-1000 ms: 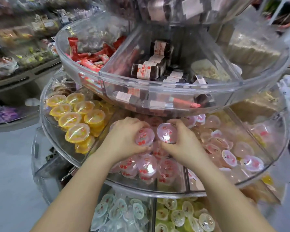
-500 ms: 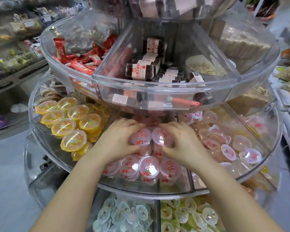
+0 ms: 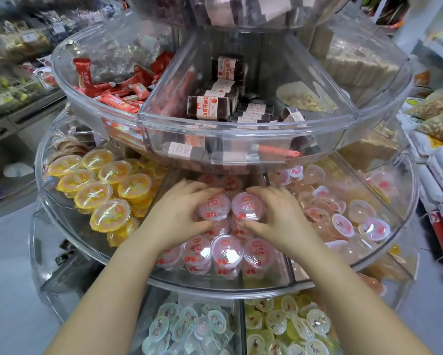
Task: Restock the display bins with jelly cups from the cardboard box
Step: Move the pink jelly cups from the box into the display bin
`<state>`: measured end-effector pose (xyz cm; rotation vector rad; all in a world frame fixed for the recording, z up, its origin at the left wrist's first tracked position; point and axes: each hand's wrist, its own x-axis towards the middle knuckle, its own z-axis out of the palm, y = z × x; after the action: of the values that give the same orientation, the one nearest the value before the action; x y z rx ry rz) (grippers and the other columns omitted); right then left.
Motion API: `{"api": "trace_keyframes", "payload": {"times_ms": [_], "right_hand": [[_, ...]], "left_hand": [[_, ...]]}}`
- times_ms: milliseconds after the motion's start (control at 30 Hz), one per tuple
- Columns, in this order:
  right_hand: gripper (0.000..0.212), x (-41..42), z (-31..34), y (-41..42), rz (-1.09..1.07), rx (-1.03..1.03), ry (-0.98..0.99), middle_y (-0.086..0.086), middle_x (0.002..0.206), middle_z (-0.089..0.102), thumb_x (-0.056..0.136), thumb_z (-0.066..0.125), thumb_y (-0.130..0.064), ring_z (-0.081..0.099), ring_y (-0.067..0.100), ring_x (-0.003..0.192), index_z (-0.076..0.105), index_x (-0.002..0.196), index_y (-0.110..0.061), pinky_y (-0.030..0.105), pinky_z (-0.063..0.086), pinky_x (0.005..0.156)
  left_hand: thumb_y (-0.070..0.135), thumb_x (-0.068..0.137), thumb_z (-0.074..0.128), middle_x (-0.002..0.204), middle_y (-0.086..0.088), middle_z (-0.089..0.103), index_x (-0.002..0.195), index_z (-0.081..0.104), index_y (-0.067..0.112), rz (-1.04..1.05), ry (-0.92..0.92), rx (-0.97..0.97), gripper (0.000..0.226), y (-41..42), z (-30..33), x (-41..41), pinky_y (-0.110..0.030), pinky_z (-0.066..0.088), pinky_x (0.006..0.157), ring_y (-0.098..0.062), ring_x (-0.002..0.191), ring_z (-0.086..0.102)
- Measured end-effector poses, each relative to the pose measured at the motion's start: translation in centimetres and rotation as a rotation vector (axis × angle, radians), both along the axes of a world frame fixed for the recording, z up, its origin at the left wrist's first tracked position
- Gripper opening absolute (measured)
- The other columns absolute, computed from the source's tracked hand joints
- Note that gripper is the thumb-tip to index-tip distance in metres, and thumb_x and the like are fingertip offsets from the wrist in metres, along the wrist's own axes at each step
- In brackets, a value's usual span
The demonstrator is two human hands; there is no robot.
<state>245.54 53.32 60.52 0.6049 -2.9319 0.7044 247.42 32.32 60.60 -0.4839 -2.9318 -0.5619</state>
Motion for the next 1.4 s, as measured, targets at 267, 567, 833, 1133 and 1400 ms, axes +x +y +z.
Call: {"api": "trace_keyframes", "payload": {"times_ms": [267, 567, 833, 1133, 1400], "right_hand": [[0.073, 0.5, -0.2, 0.5, 0.065, -0.043, -0.003, -0.003, 0.133, 0.045, 0.074, 0.074, -0.037, 0.033, 0.013, 0.125, 0.041, 0.137, -0.023, 0.022, 0.023, 0.102], [0.082, 0.7, 0.0, 0.9, 0.069, -0.118, -0.011, -0.004, 0.135, 0.04, 0.065, 0.08, -0.039, 0.033, 0.012, 0.126, 0.042, 0.136, -0.026, 0.021, 0.022, 0.103], [0.064, 1.8, 1.6, 0.4, 0.133, -0.268, 0.093, -0.013, 0.12, 0.04, 0.069, 0.073, -0.04, 0.036, 0.004, 0.113, 0.051, 0.127, -0.027, 0.014, 0.026, 0.095], [0.064, 0.6, 1.0, -0.2, 0.093, -0.002, 0.03, -0.006, 0.134, 0.048, 0.077, 0.069, -0.041, 0.033, 0.017, 0.123, 0.044, 0.134, -0.028, 0.033, 0.027, 0.105], [0.062, 0.1, 0.7, 0.2, 0.105, -0.006, 0.029, -0.006, 0.131, 0.05, 0.074, 0.072, -0.039, 0.035, 0.016, 0.119, 0.049, 0.13, -0.027, 0.031, 0.028, 0.103]], "left_hand": [[0.038, 0.067, 0.078, 0.125, -0.001, 0.059, 0.126, 0.056, 0.018, -0.001, 0.059, 0.071, 0.066, -0.4, 0.3, 0.6, -0.034, 0.037, 0.103, -0.019, 0.118, 0.05], [0.044, 0.062, 0.079, 0.13, -0.002, 0.054, 0.131, 0.051, 0.017, 0.033, 0.058, 0.135, 0.078, -0.4, 0.2, 1.1, -0.03, 0.035, 0.103, -0.017, 0.122, 0.045], [0.044, 0.069, 0.073, 0.132, 0.008, 0.048, 0.135, 0.045, 0.019, 0.277, 0.073, 0.281, 0.076, -2.4, -0.6, 3.4, -0.03, 0.032, 0.107, -0.01, 0.126, 0.04], [0.025, 0.077, 0.071, 0.133, -0.004, 0.052, 0.133, 0.049, 0.016, 0.431, 0.048, 0.152, 0.061, -1.9, -0.6, 2.5, -0.03, 0.033, 0.102, -0.02, 0.125, 0.044], [0.026, 0.074, 0.075, 0.13, -0.003, 0.054, 0.13, 0.052, 0.017, 0.431, 0.061, 0.167, 0.061, -1.6, -0.6, 2.6, -0.032, 0.032, 0.103, -0.019, 0.123, 0.044]]}}
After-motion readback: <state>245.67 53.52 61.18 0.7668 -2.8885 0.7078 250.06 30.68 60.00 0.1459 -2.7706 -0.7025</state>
